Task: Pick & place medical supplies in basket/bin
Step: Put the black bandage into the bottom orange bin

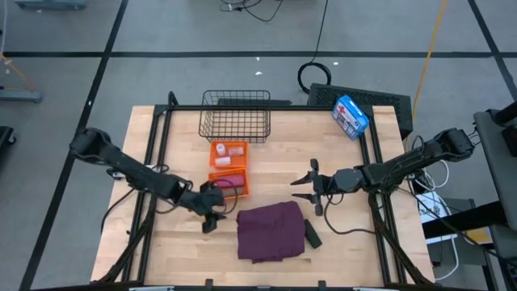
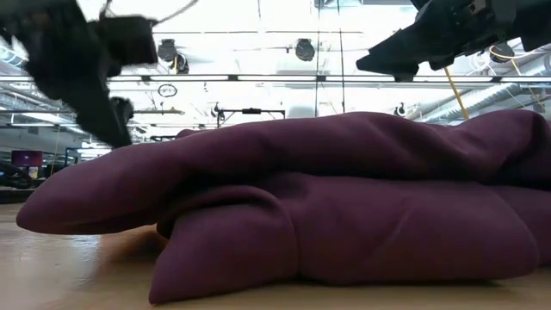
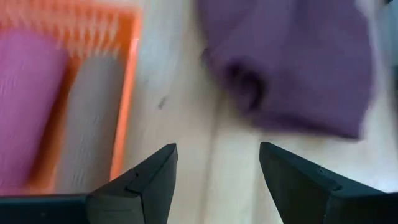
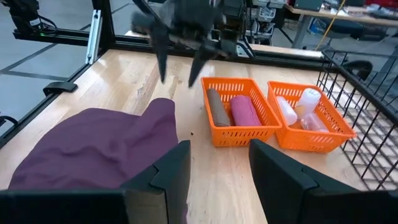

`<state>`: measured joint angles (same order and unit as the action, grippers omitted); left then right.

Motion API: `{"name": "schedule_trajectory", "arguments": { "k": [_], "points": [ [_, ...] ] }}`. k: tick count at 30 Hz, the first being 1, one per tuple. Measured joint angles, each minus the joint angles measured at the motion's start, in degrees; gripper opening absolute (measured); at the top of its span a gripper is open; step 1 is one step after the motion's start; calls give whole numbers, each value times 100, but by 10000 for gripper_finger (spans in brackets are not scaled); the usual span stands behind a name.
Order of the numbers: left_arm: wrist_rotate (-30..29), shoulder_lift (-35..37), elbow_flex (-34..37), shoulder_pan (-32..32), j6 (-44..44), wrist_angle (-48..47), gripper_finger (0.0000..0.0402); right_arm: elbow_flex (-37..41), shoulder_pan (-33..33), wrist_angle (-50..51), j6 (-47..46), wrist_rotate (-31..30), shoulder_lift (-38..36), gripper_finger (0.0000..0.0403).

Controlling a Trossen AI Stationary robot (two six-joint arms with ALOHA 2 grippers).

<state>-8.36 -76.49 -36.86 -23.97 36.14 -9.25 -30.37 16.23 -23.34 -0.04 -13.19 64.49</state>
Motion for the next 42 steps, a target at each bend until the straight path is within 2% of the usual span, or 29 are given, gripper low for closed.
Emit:
{"name": "schedule_trajectory", "arguments": {
  "k": [3,9,14,22,27,29,35,38,42],
  "points": [
    [-22,-369,24,53,196,-96,237,2,39,19,219,-9,-57,148],
    [-127,-685,22,292,47,-250,237,0,452,-70,717,-69,-171,140],
    [-160,-684,13,482,5,-101,237,1,985,197,522,-791,-293,141],
    [-71,-291,17,389,-787,715,237,2,2068,941,-695,-961,-777,139],
    [-85,6,15,384,-1050,774,237,-1,2664,1049,-1616,-1510,-700,139],
    [-85,64,15,409,-1077,760,237,-144,2831,1454,-2129,-1574,-607,139],
    [-249,131,15,483,-1163,772,237,-1202,3084,3900,-3869,-1469,211,139],
    [-274,131,15,558,-1187,804,237,-1401,3077,4162,-4404,-1110,796,139],
    [-275,131,15,651,-1181,863,237,-1403,3092,3763,-4982,-908,1455,156]
  ]
}}
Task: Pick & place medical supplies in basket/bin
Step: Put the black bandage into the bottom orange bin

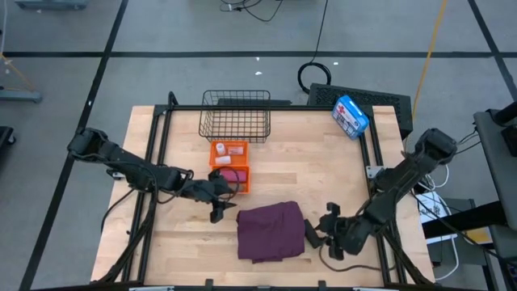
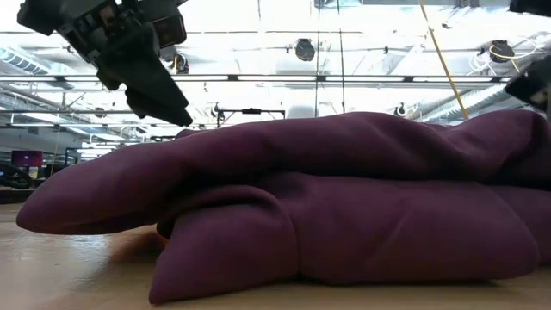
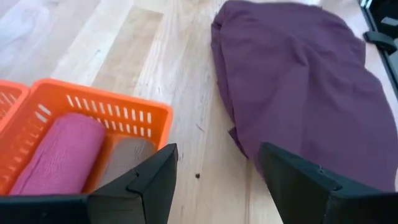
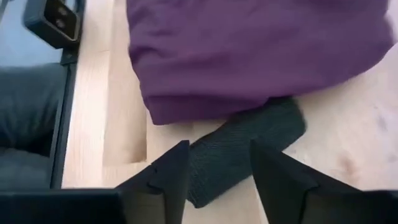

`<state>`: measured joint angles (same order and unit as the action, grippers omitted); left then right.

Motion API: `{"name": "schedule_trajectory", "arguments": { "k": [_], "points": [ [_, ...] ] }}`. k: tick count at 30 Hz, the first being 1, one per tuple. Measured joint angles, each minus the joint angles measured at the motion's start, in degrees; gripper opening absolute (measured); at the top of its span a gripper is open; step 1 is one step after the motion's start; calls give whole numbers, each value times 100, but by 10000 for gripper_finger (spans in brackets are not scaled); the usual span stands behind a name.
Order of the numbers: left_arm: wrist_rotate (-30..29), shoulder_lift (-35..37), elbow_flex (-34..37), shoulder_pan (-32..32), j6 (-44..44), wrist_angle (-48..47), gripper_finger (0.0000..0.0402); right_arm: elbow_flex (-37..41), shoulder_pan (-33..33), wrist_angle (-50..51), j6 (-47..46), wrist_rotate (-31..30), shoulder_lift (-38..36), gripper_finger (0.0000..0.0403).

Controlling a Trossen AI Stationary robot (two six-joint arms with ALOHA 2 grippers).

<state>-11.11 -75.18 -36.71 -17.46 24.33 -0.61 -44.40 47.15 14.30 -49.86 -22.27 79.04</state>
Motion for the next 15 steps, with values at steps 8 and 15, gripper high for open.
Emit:
{"name": "schedule_trajectory", "arguments": {
  "k": [8,15],
  "points": [
    [0,0,0,19,-10,369,237,0,73,-256,369,450,608,229],
    [2,0,0,19,-14,543,237,0,44,-693,409,432,877,263]
  ]
}}
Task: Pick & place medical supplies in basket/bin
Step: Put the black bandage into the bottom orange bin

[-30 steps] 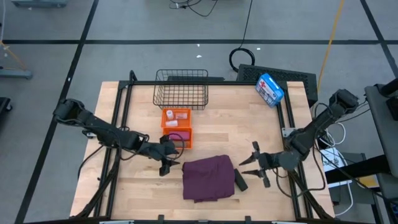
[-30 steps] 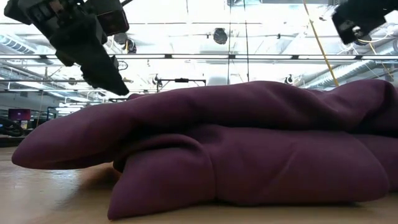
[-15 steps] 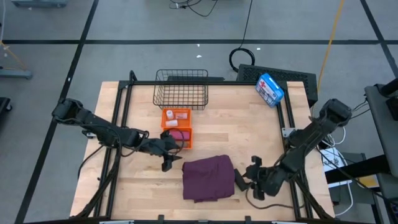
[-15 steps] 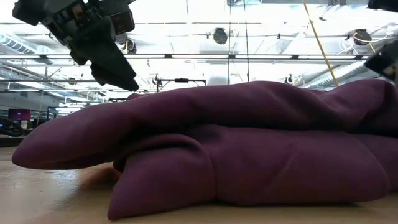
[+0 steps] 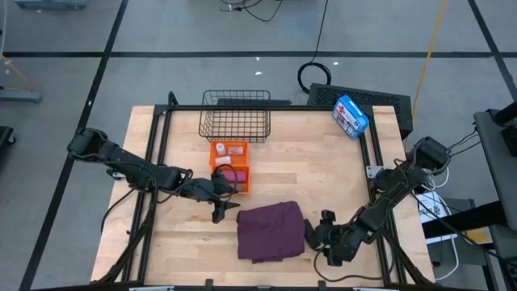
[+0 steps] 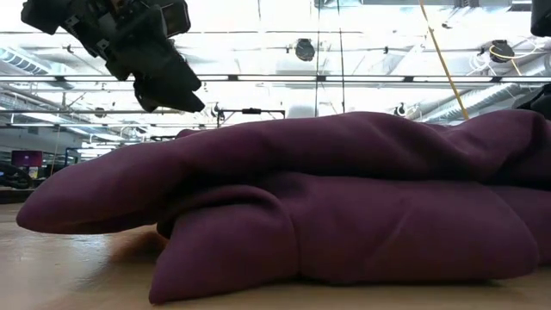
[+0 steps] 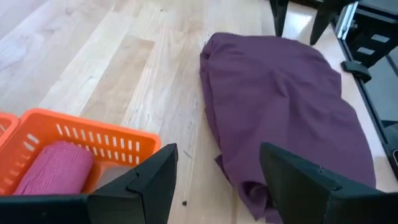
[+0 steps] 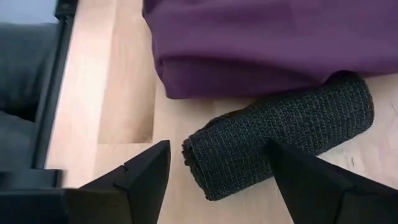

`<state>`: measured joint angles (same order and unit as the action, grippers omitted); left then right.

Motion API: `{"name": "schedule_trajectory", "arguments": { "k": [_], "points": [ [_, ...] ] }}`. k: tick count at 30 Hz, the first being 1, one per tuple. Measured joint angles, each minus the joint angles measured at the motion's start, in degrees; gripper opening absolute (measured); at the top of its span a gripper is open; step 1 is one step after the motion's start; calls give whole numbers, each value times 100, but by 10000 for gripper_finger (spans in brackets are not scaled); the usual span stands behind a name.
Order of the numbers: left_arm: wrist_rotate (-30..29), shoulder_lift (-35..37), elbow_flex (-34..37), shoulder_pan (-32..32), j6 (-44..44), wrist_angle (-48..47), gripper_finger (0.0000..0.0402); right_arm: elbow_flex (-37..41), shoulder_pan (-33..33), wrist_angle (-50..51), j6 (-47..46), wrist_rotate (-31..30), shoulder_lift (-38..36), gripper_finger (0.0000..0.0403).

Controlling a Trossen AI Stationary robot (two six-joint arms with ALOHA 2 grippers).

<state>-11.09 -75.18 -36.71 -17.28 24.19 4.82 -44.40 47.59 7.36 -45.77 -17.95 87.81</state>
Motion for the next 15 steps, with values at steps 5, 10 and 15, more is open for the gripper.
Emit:
{"name": "schedule_trajectory", "arguments": {
  "k": [5,10,15],
  "points": [
    [-132,0,0,0,-46,149,237,88,-24,73,139,-664,101,266],
    [-252,0,0,0,-180,436,237,205,-272,761,150,-1330,110,252],
    [-251,0,0,0,-292,620,237,210,-614,1579,120,-1801,108,235]
  ]
}}
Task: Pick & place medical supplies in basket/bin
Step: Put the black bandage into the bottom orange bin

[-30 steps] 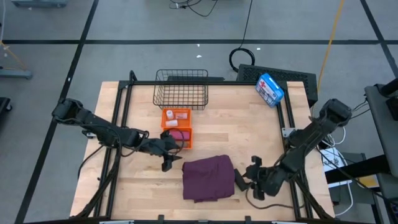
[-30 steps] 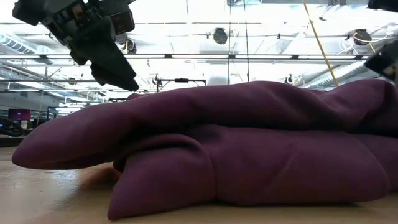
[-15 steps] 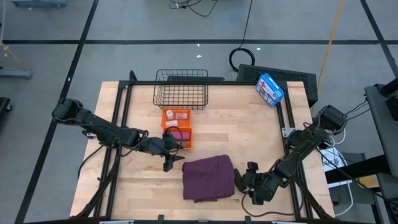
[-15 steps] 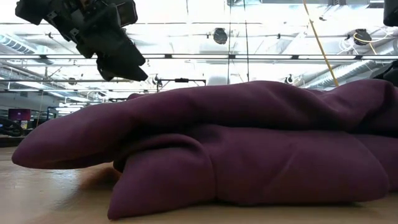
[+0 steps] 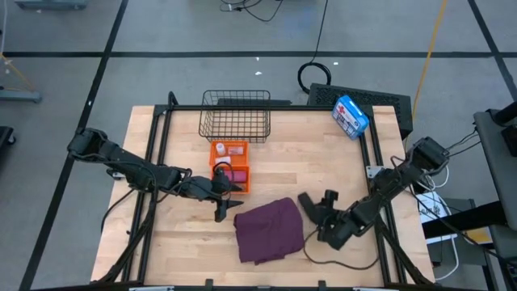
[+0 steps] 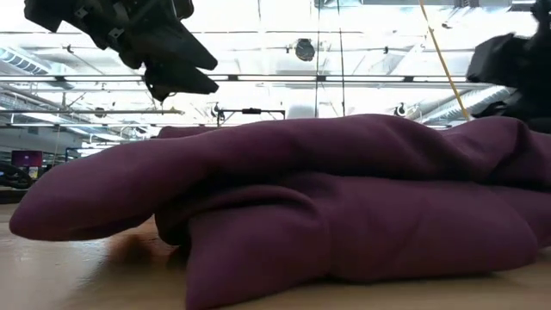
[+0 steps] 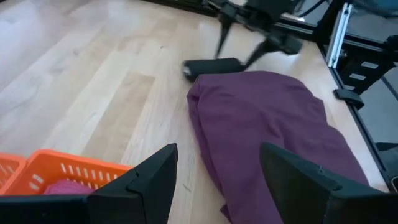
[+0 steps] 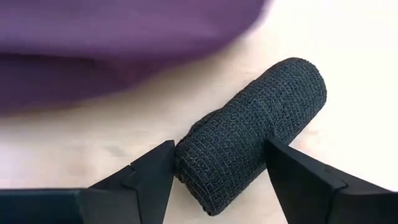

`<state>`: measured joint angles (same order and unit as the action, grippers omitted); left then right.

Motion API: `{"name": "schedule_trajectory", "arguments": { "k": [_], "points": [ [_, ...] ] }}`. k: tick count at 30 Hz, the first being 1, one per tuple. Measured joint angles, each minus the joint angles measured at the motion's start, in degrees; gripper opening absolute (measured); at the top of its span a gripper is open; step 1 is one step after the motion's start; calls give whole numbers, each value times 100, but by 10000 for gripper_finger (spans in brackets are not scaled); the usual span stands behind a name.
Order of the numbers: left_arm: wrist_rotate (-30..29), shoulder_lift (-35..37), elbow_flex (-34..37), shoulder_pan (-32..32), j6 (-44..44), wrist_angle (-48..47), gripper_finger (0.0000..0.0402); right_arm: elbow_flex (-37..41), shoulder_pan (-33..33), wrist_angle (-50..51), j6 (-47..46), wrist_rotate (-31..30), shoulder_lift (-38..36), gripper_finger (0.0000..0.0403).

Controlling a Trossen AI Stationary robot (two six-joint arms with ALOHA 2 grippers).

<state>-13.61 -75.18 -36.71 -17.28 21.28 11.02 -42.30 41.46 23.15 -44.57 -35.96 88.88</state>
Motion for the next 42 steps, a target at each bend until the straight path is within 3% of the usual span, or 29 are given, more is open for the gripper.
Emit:
{"name": "schedule_trajectory", "arguments": {
  "k": [10,18,25,28,34,37,42],
  "points": [
    [0,0,0,0,13,7,237,-4,-564,942,185,-4,-2,220],
    [4,0,0,1,-4,5,237,10,-668,1647,125,1046,-554,219],
    [2,0,0,65,-149,3,237,44,-807,3006,-1329,1134,-1268,212],
    [2,0,0,101,-144,9,237,173,-895,2883,-1666,1133,-1470,216],
    [2,0,0,114,-136,20,237,562,-947,2454,-1236,1105,-1650,221],
    [2,0,0,114,-134,48,237,844,-990,1911,-1294,1187,-1652,221],
    [2,0,0,114,-136,182,237,1441,-993,668,-617,1170,-1680,221]
  ]
}}
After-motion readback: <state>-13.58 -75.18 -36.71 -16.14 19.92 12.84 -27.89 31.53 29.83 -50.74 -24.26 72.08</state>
